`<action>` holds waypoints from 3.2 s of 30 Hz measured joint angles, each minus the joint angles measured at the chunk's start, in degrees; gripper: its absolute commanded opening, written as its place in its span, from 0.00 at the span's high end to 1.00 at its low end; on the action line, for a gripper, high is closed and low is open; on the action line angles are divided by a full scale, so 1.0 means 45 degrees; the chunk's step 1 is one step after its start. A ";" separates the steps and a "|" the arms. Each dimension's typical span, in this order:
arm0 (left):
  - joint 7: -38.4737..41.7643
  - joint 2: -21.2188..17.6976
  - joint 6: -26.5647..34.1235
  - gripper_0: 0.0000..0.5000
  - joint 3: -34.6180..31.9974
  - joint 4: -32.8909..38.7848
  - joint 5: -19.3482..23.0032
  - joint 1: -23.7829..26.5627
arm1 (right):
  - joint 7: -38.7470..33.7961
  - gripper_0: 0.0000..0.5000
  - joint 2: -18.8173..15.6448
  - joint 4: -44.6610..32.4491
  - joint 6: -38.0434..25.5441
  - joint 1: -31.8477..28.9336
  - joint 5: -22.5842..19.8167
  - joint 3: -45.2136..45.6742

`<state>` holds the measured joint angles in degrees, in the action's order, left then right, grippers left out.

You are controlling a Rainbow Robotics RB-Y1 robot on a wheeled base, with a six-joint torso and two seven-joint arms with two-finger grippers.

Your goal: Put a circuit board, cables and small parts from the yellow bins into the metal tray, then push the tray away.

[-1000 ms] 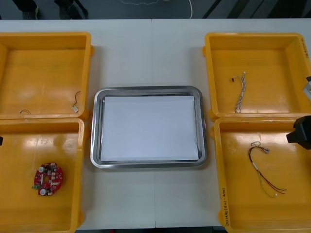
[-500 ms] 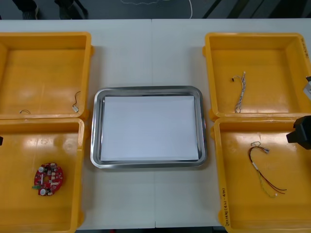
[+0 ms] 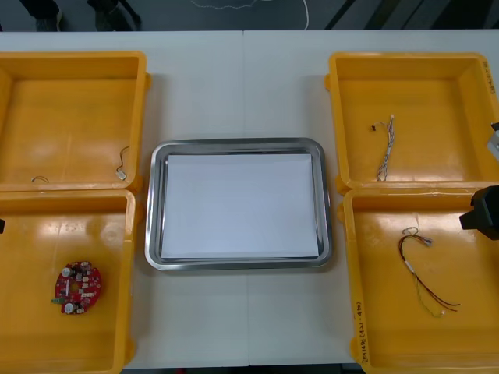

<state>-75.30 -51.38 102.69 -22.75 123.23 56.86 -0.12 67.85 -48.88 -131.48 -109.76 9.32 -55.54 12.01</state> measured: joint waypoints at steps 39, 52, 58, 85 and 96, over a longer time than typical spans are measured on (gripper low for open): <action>0.0000 0.0000 0.0000 0.00 0.0000 0.0000 0.0000 0.0000 | 0.0000 0.00 0.0000 0.0000 0.0000 0.0000 0.0000 0.0000; 0.0000 0.0000 0.0000 0.00 0.0000 0.0000 0.0000 0.0000 | 0.0000 0.00 0.0000 0.0000 0.0000 0.0000 0.0000 0.0000; 0.0000 0.0000 0.0000 0.00 0.0000 0.0000 0.0000 0.0000 | 0.0000 0.00 0.0000 0.0000 0.0000 0.0000 0.0000 0.0000; 0.0009 0.0018 0.0612 0.00 0.0002 0.0001 -0.0602 -0.0475 | 0.1072 0.00 -0.0204 0.0023 0.0060 -0.0447 -0.0089 -0.0215; 0.3340 0.0018 0.1491 0.00 0.0002 0.0001 -0.1237 -0.0476 | 0.2876 0.00 -0.0213 0.0687 0.1949 -0.0447 0.0664 -0.2247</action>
<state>-60.26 -51.29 109.40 -22.74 123.24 51.29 -2.26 80.79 -49.84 -128.39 -100.98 7.31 -52.56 1.90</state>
